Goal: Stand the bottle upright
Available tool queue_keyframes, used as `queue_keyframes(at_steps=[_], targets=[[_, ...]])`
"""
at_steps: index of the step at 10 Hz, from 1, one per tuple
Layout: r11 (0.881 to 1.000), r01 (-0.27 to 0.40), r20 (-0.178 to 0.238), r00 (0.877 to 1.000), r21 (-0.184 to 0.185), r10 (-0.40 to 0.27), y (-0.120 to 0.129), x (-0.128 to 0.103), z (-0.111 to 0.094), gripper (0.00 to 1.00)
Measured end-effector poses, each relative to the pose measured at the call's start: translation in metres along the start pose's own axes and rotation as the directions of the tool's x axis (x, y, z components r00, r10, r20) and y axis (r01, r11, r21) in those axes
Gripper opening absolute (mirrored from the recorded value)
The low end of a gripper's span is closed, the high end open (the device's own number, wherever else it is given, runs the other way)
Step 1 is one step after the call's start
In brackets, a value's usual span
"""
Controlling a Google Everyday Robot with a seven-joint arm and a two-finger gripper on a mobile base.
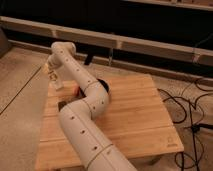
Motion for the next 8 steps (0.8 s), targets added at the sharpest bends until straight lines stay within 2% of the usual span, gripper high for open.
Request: queue_keyframes(at_steps=[3, 4, 8], targets=[[0.999, 0.05, -0.023, 0.998, -0.015, -0.05, 0.046, -0.014, 0.02, 0.0], [0.998, 0.058, -0.031, 0.998, -0.001, -0.058, 0.056, -0.016, 0.024, 0.0], [0.998, 0.06, -0.034, 0.998, 0.01, -0.06, 0.059, -0.016, 0.025, 0.0]])
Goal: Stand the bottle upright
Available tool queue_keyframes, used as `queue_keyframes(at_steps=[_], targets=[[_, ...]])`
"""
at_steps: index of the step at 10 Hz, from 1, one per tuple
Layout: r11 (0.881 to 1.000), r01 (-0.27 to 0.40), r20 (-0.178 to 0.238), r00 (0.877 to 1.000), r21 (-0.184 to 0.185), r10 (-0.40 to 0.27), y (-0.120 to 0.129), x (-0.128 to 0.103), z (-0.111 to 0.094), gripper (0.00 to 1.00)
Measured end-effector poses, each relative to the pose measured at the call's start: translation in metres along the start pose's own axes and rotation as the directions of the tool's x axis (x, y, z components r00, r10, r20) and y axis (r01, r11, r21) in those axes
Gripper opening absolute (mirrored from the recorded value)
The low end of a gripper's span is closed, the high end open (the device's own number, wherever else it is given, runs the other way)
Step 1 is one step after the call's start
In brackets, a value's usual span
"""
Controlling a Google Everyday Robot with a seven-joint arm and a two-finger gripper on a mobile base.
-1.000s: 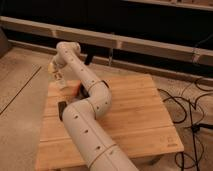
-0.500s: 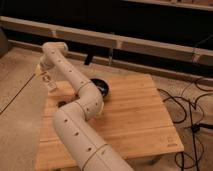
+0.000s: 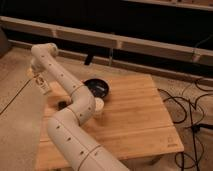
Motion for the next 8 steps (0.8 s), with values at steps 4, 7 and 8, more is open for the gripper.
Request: queue_keyframes(at_steps=[4, 7, 8], targets=[[0.998, -0.057, -0.081, 0.995, -0.024, 0.055, -0.009, 0.031, 0.013, 0.0], [0.996, -0.083, -0.128, 0.989, -0.034, 0.078, -0.009, 0.047, 0.018, 0.0], [0.996, -0.083, -0.141, 0.987, -0.039, 0.076, -0.005, 0.048, 0.021, 0.0]])
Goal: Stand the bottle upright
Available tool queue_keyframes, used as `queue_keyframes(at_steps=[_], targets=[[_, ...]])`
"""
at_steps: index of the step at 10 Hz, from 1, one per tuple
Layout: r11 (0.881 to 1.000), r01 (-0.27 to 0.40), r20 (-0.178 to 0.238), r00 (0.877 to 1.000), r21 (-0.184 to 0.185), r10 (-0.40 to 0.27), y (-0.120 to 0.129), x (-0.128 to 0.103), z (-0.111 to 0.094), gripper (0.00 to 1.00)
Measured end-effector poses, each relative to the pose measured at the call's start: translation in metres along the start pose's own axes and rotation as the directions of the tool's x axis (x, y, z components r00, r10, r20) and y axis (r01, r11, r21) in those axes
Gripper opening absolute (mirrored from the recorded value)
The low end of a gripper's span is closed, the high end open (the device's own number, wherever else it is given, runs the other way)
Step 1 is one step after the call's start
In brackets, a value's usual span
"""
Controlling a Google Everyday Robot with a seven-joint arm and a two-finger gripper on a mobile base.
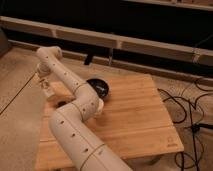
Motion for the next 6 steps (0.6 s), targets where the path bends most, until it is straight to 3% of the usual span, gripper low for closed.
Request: queue_keyframes(at_steps=[6], targets=[[0.999, 0.027, -0.015, 1.0, -0.031, -0.027, 0.035, -0.008, 0.021, 0.0]])
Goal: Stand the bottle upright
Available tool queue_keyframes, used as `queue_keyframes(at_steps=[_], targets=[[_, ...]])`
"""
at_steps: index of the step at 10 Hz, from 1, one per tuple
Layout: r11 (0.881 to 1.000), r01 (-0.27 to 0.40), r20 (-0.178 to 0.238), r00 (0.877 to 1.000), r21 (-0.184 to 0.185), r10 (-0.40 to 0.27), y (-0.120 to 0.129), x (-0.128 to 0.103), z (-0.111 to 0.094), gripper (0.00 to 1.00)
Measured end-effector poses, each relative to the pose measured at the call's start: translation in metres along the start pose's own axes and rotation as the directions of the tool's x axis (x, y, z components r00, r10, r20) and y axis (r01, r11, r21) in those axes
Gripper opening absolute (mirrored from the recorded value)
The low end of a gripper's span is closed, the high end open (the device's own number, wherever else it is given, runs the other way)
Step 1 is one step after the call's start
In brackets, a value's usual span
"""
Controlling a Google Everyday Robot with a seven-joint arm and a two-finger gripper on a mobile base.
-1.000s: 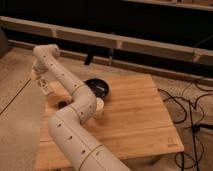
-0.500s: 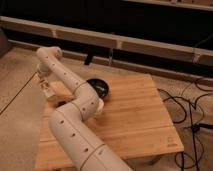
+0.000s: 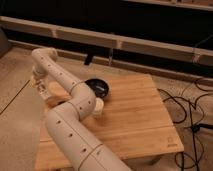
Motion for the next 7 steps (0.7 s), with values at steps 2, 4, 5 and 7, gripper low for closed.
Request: queue_keyframes(at_steps=[2, 4, 5, 7], targets=[[0.999, -0.003, 0.041, 0.999, -0.033, 0.004, 0.015, -0.011, 0.012, 0.0], [0.998, 0.01, 0.084, 0.996, -0.065, -0.005, 0.026, -0.02, 0.022, 0.0], [0.997, 0.012, 0.093, 0.996, -0.073, -0.005, 0.027, -0.021, 0.024, 0.0], [0.997, 0.011, 0.098, 0.995, -0.078, -0.003, 0.026, -0.02, 0.027, 0.0]])
